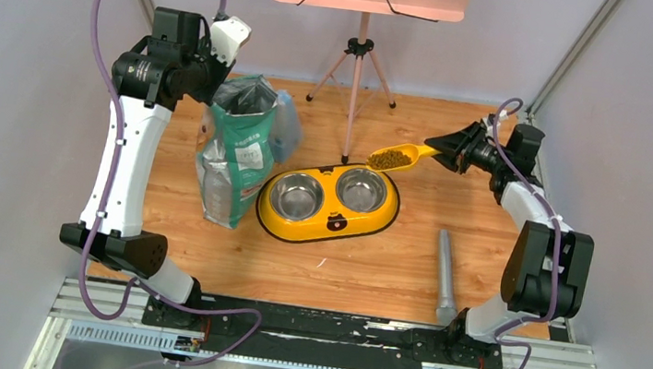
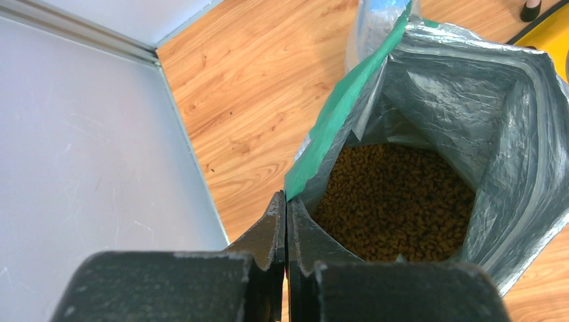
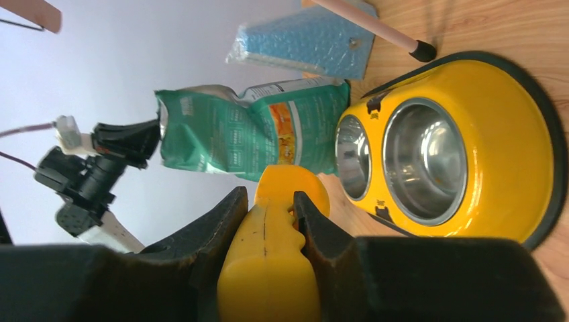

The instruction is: Serve the pet food

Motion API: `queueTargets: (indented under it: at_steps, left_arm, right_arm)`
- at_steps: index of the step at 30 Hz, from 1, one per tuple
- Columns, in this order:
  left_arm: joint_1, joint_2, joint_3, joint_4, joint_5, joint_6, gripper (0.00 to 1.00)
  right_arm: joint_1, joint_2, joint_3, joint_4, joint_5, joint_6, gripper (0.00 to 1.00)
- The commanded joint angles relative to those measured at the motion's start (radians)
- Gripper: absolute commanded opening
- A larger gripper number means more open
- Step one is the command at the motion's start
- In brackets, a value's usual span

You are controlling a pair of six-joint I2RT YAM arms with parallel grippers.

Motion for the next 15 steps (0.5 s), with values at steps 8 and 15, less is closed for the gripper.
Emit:
queueTargets:
  at_steps: [8,15]
  left_arm:
    - [0.01,-0.061,0.013,0.182,-0.008,-0.023,0.0]
    - [0.01,-0.089,-0.009,0.208,-0.007,-0.02,0.0]
  right_arm:
    - [-0.021,0.043,0.021,-0.121,0.03,-0.394,0.0]
    - [0.018,0.042,0.072,-0.265,0.188,-0.551,0.0]
